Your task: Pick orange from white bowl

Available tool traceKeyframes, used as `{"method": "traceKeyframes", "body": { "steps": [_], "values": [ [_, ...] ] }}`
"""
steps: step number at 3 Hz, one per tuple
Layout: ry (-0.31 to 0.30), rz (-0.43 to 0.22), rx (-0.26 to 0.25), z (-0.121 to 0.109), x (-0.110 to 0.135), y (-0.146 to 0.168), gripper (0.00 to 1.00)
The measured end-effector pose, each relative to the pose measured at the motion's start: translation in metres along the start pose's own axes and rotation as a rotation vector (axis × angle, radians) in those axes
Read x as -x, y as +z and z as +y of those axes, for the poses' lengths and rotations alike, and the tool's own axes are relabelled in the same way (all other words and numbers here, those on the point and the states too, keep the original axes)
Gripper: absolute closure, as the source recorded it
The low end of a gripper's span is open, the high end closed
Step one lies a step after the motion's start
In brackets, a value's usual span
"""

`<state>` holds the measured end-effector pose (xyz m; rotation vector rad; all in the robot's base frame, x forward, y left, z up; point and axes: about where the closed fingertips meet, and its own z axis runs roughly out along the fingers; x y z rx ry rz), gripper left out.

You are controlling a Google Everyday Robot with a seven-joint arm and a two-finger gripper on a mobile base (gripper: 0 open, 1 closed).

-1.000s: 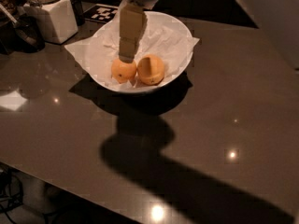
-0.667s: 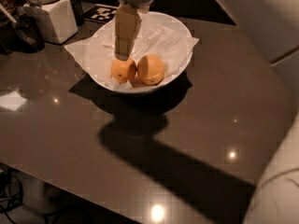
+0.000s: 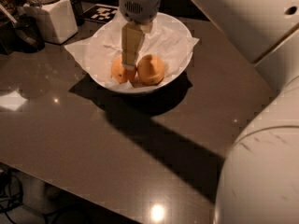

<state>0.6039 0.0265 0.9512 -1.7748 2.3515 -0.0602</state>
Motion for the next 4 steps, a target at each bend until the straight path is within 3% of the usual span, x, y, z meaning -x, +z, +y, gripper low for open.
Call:
{"method": "traceKeyframes", "body": {
  "steps": [4],
  "values": [
    [-0.050,0.084,0.016,-0.020,-0.020,0.037,0.22]
  ]
}}
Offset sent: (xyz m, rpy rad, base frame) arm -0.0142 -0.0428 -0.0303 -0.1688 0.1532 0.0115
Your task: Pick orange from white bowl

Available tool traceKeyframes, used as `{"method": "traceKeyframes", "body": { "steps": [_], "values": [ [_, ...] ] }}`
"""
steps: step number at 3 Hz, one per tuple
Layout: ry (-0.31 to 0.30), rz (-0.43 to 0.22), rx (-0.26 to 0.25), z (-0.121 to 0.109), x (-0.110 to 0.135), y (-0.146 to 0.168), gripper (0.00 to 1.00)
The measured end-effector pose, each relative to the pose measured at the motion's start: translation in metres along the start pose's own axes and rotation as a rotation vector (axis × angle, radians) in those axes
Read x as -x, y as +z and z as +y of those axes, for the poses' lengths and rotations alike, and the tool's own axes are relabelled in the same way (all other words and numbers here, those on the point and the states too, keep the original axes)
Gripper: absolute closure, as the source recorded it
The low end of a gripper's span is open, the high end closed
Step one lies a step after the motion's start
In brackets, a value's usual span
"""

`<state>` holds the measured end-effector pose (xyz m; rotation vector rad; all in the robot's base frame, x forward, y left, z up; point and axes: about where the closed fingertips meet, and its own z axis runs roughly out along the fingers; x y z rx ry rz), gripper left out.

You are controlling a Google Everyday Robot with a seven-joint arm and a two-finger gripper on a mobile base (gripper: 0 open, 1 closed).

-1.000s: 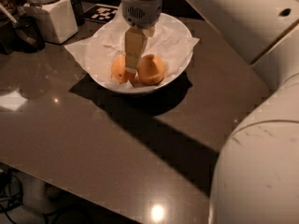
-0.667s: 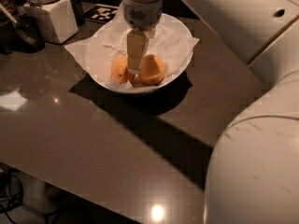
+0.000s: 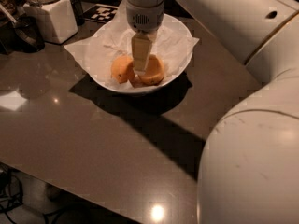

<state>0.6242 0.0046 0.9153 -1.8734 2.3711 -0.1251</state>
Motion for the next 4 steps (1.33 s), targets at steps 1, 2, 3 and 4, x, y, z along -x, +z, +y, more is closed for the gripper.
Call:
{"method": "traceKeyframes", "body": {
  "steps": [1,2,3,4],
  "values": [
    [-0.018,0.008,-0.003,-0.006,-0.009,0.005,0.20],
    [-0.047,0.012,-0.008,-0.011,-0.017,0.009,0.19],
    [-0.082,0.015,-0.003,-0.012,-0.023,0.013,0.19],
    [-0.119,0.021,0.012,-0.009,-0.028,0.020,0.20]
  ]
}}
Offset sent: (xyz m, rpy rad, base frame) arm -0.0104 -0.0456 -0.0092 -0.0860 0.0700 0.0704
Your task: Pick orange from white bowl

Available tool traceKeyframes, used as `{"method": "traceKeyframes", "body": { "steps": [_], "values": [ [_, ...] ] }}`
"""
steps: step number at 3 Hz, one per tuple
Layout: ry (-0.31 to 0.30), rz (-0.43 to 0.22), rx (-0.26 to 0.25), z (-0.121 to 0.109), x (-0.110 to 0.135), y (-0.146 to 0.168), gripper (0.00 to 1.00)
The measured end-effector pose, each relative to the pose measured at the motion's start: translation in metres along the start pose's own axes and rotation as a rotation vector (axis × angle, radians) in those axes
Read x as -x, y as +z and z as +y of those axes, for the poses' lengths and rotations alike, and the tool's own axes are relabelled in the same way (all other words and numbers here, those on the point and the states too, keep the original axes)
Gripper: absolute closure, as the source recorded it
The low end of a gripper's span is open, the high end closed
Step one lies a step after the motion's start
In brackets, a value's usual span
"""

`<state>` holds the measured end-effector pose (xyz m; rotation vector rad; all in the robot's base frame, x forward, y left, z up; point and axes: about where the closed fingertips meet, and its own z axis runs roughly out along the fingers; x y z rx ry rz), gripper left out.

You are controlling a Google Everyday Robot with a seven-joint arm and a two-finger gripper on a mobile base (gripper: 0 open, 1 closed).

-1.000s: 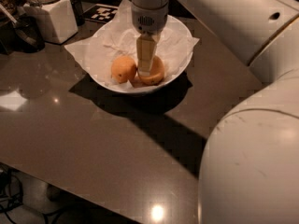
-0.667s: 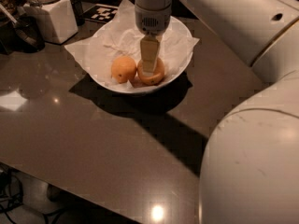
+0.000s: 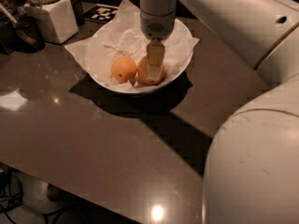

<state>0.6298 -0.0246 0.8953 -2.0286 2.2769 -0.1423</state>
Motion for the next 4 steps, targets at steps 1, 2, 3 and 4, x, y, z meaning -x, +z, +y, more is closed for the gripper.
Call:
{"method": "traceKeyframes", "body": {
  "steps": [1,2,3,4],
  "values": [
    [-0.030,0.003,0.012,0.002,-0.002,0.004,0.22],
    [-0.065,0.004,0.017,0.004,0.003,0.005,0.26],
    [-0.093,0.006,0.020,0.002,0.009,0.005,0.27],
    [-0.115,0.007,0.019,-0.003,0.017,0.006,0.27]
  ]
}}
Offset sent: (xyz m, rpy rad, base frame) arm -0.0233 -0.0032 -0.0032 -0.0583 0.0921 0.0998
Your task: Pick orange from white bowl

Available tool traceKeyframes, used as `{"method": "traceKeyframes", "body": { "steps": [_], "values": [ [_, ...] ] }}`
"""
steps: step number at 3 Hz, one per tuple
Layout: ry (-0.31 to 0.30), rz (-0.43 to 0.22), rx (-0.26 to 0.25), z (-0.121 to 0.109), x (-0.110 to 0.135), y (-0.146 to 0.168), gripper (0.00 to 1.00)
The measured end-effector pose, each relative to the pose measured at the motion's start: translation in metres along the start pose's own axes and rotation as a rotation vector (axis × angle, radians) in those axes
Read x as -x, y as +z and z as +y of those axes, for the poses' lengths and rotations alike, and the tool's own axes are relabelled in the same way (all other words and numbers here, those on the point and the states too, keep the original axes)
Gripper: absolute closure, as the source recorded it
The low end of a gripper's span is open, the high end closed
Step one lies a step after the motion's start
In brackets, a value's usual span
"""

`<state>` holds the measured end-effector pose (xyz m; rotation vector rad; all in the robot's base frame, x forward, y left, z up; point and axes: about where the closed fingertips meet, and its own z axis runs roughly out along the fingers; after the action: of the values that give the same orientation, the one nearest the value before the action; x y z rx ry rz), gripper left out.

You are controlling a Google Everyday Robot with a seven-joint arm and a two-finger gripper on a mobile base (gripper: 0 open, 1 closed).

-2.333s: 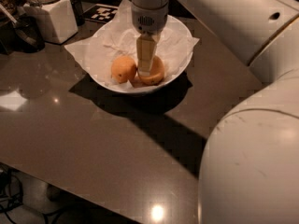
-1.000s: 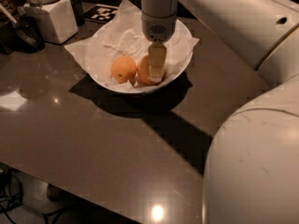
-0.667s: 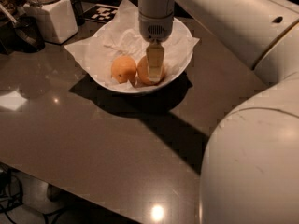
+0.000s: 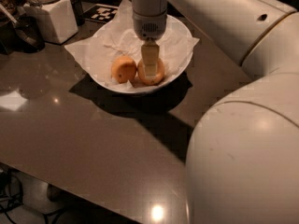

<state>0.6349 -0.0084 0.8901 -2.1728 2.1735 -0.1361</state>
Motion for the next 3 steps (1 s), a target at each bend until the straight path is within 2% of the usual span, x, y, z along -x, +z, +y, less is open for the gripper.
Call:
{"method": "traceKeyframes", "body": {
  "steps": [3],
  "values": [
    [-0.047,0.002,0.032,-0.013,0.012,0.019,0.25]
  ]
}}
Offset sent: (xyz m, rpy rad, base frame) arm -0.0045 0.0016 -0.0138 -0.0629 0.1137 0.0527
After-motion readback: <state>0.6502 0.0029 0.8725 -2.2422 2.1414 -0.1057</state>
